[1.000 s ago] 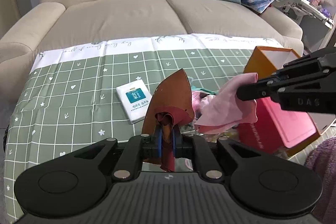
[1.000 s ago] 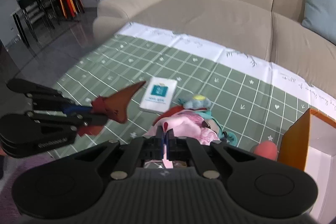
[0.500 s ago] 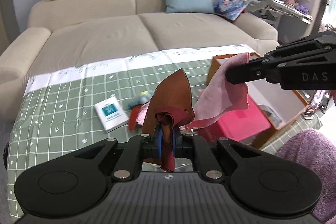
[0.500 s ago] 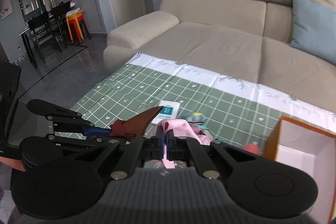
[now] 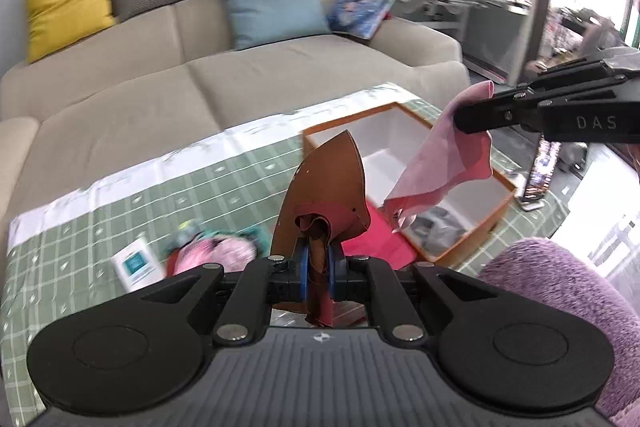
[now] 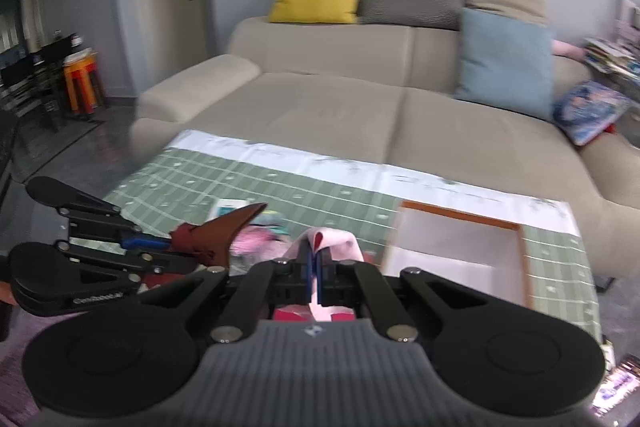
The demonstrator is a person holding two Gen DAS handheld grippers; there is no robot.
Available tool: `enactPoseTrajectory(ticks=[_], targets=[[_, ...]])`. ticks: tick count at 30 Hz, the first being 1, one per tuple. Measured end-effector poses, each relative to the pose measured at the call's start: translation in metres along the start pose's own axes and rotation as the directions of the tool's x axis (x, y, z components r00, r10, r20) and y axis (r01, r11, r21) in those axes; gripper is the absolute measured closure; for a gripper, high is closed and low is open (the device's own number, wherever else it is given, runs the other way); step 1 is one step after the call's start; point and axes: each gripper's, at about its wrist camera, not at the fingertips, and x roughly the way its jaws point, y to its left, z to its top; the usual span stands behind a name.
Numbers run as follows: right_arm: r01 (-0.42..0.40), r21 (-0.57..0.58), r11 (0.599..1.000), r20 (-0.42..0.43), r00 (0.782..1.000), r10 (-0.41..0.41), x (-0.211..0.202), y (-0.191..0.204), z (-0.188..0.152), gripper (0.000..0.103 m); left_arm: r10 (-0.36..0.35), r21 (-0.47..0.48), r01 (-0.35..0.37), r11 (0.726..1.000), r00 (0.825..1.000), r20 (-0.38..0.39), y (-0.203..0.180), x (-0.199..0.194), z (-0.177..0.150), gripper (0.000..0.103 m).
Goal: Organize soft objects
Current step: 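Carry the brown and pink cloths over the orange shoebox with both grippers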
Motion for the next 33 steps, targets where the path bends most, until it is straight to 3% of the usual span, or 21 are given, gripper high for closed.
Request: enactPoseTrajectory(ticks=[10, 21, 26, 33], targets=[[0.153, 0.062, 0.986, -0.028, 0.988, -0.151, -0.008, -0.078, -0.014, 0.103, -0.104, 0.129, 0.106, 0.986, 0.994, -0.027, -0.056, 0.049, 0.041, 0.093], [0.257, 0.120, 0.959, -0.082, 0.965, -0.248, 0.068, -0.126, -0.034, 0.103, -0.090, 0.234, 0.121, 0.965, 0.986, -0.142, -0.085, 0.132, 0.069, 0.093], [0.243, 0.103, 0.965, -0.132, 0.965, -0.229, 0.112, -0.135, -0.052, 0.103, -0.058, 0.350, 0.121, 0.929, 0.981, -0.186, -0.094, 0.173, 0.070, 0.093], [0.220, 0.052, 0.974, -0.230, 0.952, -0.203, 0.160, -0.146, -0.075, 0.103, -0.034, 0.424, 0.153, 0.893, 0.961, -0.275, -0.099, 0.227, 0.074, 0.093]])
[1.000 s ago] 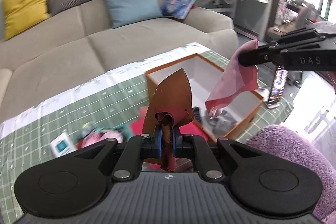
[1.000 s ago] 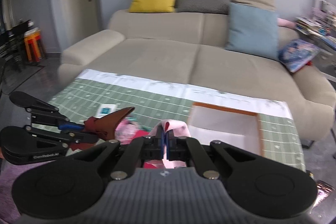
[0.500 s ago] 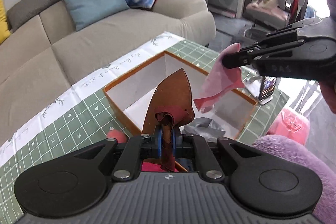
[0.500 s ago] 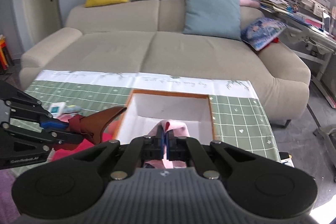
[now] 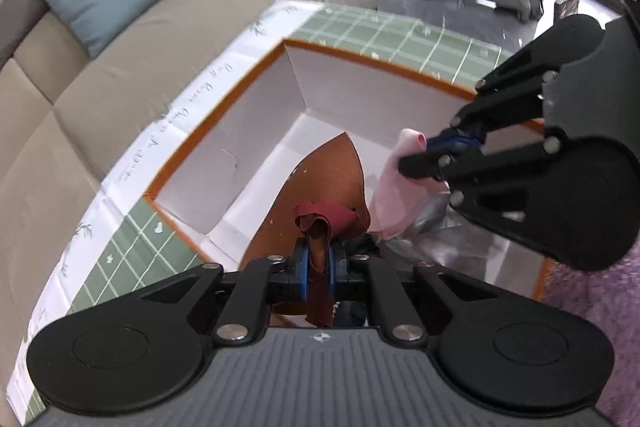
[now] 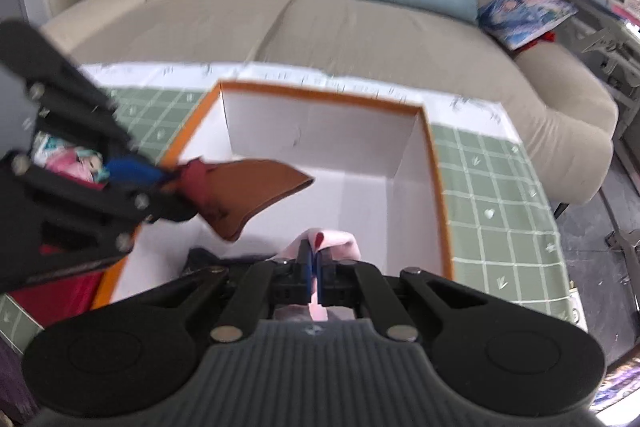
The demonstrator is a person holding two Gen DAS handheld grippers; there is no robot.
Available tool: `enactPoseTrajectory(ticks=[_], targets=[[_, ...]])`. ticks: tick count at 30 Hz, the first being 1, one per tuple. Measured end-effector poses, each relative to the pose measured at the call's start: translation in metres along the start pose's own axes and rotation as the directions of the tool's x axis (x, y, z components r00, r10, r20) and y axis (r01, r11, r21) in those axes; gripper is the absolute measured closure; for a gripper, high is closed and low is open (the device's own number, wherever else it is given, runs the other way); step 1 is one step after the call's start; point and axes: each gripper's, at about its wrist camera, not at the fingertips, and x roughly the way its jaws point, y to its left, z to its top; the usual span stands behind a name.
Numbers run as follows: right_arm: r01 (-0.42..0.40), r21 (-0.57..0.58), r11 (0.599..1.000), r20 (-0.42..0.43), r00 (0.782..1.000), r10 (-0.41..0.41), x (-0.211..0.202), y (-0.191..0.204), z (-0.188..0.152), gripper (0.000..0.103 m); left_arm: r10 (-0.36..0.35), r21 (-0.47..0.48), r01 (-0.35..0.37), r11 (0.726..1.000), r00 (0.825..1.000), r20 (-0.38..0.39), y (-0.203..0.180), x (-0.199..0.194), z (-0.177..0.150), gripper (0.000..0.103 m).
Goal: Organize soft objects
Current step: 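Open both grippers to drop the cloths into the orange shoebox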
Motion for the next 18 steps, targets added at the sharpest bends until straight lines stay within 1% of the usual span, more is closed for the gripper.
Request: enactPoseTrajectory(ticks=[3, 6, 8, 10, 12, 13, 14, 15, 18], targets=[[-0.003, 0.007, 1.000, -0.029, 1.000, 0.003, 0.015, -0.003, -0.005, 0.103, 0.000, 0.036, 0.001, 0.999, 0.999, -0.035, 0.001, 0.019, 0.005, 0.092], [0.002, -0.003, 1.000, -0.046, 0.999, -0.002, 0.023, -0.002, -0.010, 0.101, 0.022, 0.071, -0.017, 0.997, 0.998, -0.062, 0.000, 0.035, 0.008, 0.091], [0.005, -0.013, 1.000, -0.052, 0.999, -0.006, 0.025, -0.002, -0.013, 0.097, 0.023, 0.075, -0.017, 0.997, 0.996, -0.083, 0.000, 0.044, 0.007, 0.090], [-0.001, -0.020, 1.000, -0.058, 0.998, 0.000, 0.026, -0.001, -0.015, 0.097, 0.030, 0.075, -0.023, 0.997, 0.995, -0.098, 0.003, 0.053, 0.007, 0.087], [-0.004, -0.026, 1.000, -0.058, 0.998, 0.002, 0.024, -0.001, -0.016, 0.093, 0.036, 0.072, -0.028, 0.997, 0.993, -0.111, 0.004, 0.057, 0.006, 0.075], [-0.003, -0.030, 1.000, -0.056, 0.998, 0.002, 0.023, 0.000, -0.017, 0.086, 0.037, 0.069, -0.029, 0.997, 0.992, -0.117, 0.005, 0.058, 0.005, 0.071], [-0.002, -0.032, 0.999, -0.053, 0.999, 0.001, 0.022, 0.000, -0.017, 0.076, 0.036, 0.065, -0.028, 0.997, 0.992, -0.121, 0.006, 0.059, 0.004, 0.065], [-0.001, -0.032, 0.999, -0.049, 0.999, -0.001, 0.021, 0.000, -0.017, 0.071, 0.038, 0.063, -0.031, 0.998, 0.992, -0.123, 0.006, 0.059, 0.003, 0.062], [-0.011, -0.033, 0.999, -0.046, 0.999, 0.009, 0.016, 0.001, -0.016, 0.068, 0.052, 0.052, -0.047, 0.998, 0.992, -0.113, 0.006, 0.053, 0.002, 0.057]])
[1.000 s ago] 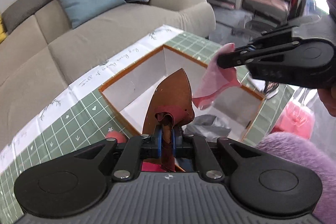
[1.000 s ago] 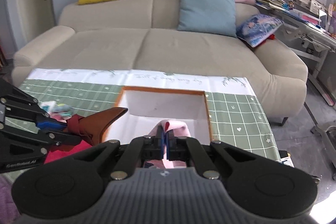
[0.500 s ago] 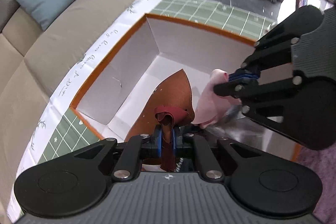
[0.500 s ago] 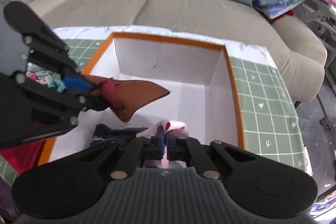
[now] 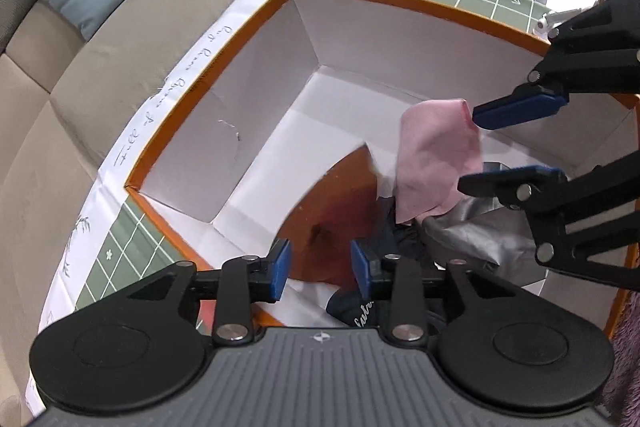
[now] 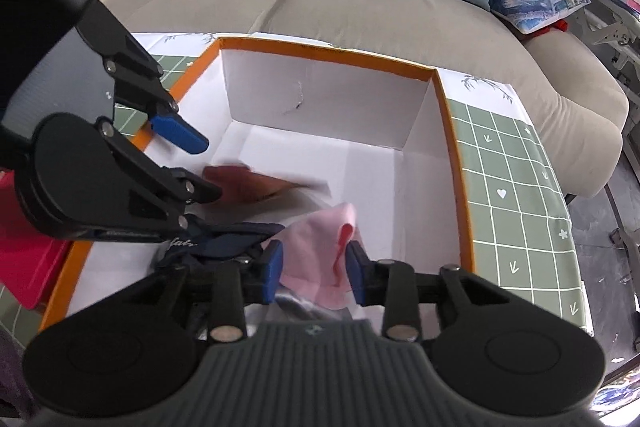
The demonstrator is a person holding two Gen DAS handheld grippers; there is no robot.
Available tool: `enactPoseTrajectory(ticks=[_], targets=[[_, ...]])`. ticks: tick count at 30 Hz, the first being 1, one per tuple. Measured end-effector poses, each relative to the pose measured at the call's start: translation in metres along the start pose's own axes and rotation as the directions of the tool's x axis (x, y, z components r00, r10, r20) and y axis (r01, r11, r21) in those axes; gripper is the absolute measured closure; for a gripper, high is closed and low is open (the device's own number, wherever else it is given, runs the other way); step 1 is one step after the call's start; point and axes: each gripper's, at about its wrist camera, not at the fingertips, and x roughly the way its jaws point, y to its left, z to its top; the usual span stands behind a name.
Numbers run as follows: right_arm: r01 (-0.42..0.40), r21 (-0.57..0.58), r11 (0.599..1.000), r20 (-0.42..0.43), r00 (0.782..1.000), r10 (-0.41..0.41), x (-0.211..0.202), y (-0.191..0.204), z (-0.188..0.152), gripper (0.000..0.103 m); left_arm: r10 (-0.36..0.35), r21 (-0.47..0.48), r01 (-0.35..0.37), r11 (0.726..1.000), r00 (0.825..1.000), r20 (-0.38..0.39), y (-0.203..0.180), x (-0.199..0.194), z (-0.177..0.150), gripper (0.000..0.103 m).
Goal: Organize soft objects
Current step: 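Open both grippers to drop the cloths into the orange shoebox, then withdraw both grippers from the orange shoebox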
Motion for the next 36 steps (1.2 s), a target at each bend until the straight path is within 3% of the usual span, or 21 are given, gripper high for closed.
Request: enactPoseTrajectory(ticks=[2, 7, 11, 19, 28, 32, 36], targets=[[0.007, -0.003, 1.000, 0.003, 1.000, -0.007, -0.005, 0.002, 0.001, 0.057, -0.006, -0.017, 0.006, 1.000, 1.000, 0.009, 0.002, -0.005, 0.000, 0.055], [0.021, 0.009, 1.000, 0.020, 1.000, -0.021, -0.022, 0.005, 0.003, 0.049, -0.024, -0.052, 0.027, 0.998, 0.998, 0.051, 0.002, -0.030, -0.004, 0.055], [0.039, 0.019, 0.999, 0.044, 0.998, -0.040, -0.041, 0.010, 0.001, 0.037, -0.027, -0.094, 0.038, 0.995, 0.993, 0.111, 0.003, -0.056, -0.013, 0.055], [0.032, 0.058, 0.998, 0.093, 0.995, -0.037, -0.080, 0.034, -0.014, 0.035, -0.029, -0.190, 0.077, 0.979, 0.970, 0.243, -0.003, -0.112, -0.054, 0.055], [0.001, 0.160, 0.987, 0.098, 0.995, -0.017, -0.103, 0.066, -0.038, 0.034, 0.053, -0.269, 0.031, 0.963, 0.954, 0.296, -0.017, -0.141, -0.116, 0.054], [-0.019, 0.205, 0.979, 0.086, 0.996, 0.002, -0.107, 0.078, -0.049, 0.034, 0.086, -0.339, 0.022, 0.941, 0.950, 0.299, -0.019, -0.147, -0.142, 0.054], [-0.036, 0.203, 0.978, 0.067, 0.997, 0.023, -0.107, 0.096, -0.056, 0.034, 0.090, -0.433, 0.051, 0.900, 0.950, 0.299, -0.016, -0.151, -0.169, 0.054]])
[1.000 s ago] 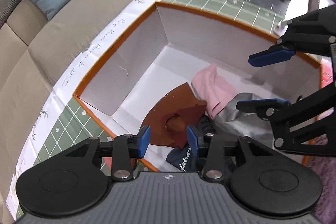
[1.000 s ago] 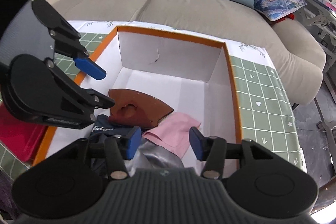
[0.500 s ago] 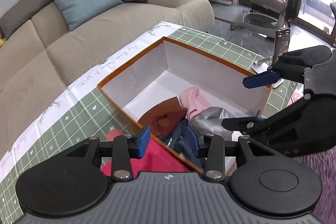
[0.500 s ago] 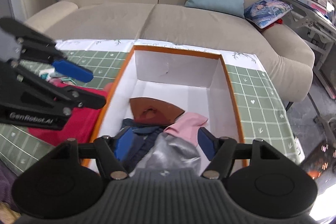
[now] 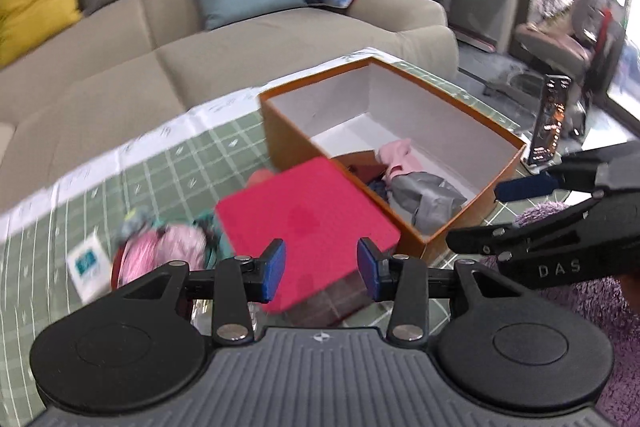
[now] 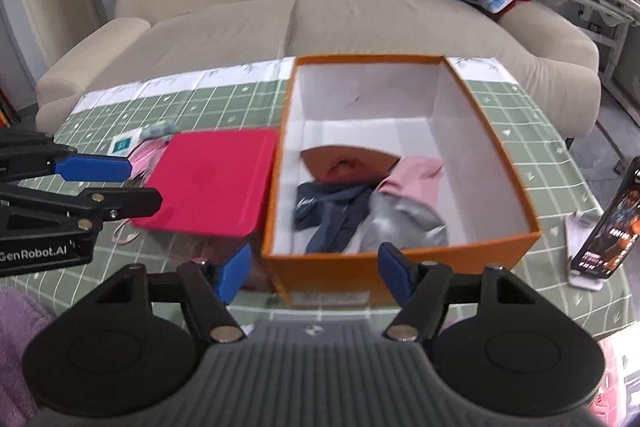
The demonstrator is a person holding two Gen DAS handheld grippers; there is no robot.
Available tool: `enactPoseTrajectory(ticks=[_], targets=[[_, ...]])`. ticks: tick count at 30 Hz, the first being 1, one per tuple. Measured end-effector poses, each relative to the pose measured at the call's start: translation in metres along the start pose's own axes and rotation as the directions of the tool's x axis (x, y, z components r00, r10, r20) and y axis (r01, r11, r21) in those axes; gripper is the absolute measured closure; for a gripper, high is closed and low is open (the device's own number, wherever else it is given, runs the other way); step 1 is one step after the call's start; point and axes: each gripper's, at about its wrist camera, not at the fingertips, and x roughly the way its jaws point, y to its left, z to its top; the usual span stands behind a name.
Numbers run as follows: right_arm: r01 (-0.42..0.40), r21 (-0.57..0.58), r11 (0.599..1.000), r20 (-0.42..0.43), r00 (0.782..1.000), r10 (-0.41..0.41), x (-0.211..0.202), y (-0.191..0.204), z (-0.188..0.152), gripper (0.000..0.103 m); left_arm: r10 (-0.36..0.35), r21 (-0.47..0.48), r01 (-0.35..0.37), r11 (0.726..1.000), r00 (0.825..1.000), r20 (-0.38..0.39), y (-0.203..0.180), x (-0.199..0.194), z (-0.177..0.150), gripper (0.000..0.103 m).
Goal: Organize soft objects
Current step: 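Withdraw both grippers from the orange shoebox, then move both grippers down to the pile of plush toys on the table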
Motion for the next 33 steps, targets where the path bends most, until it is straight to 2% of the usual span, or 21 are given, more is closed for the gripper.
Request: enactPoseTrajectory(ticks=[11, 21, 25, 28, 33], targets=[[-0.067, -0.111, 0.991, -0.047, 0.997, 0.062, 0.008, 0.061, -0.009, 0.034, 0.039, -0.122, -0.045, 0.992, 0.998, -0.046, 0.032, -0.029, -0.049, 0.054], [-0.136, -0.189, 0.972, -0.083, 0.989, 0.122, 0.018, 0.105, -0.007, 0.034, 0.081, -0.249, -0.089, 0.964, 0.996, -0.042, 0.072, -0.045, -0.072, 0.054], [-0.212, -0.181, 0.960, -0.121, 0.974, 0.192, 0.023, 0.120, 0.001, 0.039, 0.079, -0.284, -0.087, 0.955, 0.996, -0.040, 0.088, -0.048, -0.078, 0.054], [-0.233, -0.222, 0.947, -0.127, 0.970, 0.209, 0.026, 0.136, 0.007, 0.046, 0.082, -0.303, -0.091, 0.949, 0.996, -0.042, 0.099, -0.049, -0.081, 0.054], [-0.260, -0.267, 0.928, -0.134, 0.964, 0.231, 0.039, 0.156, 0.023, 0.047, 0.083, -0.313, -0.092, 0.945, 0.996, -0.043, 0.119, -0.047, -0.080, 0.054]])
